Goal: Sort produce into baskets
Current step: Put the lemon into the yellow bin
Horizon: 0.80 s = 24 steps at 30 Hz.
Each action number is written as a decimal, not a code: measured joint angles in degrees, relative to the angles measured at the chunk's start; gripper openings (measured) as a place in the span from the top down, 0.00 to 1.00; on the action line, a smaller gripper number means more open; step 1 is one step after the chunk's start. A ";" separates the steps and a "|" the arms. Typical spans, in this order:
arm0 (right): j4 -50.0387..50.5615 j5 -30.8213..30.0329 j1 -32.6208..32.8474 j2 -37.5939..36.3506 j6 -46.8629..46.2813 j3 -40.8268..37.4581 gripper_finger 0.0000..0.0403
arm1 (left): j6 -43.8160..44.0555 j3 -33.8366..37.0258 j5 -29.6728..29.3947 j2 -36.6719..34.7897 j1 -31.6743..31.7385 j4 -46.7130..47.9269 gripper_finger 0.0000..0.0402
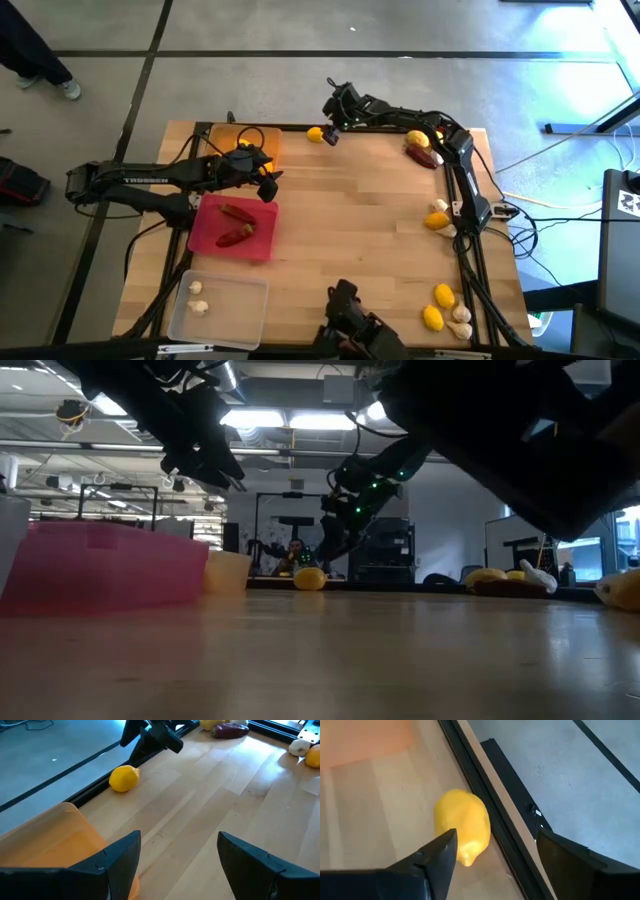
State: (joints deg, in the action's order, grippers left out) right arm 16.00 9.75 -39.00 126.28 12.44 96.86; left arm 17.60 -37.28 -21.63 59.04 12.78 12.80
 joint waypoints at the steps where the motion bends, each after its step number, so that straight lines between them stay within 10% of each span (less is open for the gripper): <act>1: -0.22 0.50 0.00 0.01 0.03 0.00 0.34 | -0.02 0.00 0.00 -0.01 0.00 0.02 0.36; 24: -5.07 3.72 0.61 3.79 -1.67 1.07 0.35 | -1.04 0.00 0.00 0.00 0.00 0.06 0.36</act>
State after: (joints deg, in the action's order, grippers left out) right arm 10.93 13.47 -38.39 130.06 10.77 97.93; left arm 16.56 -37.28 -21.63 59.05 12.78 12.86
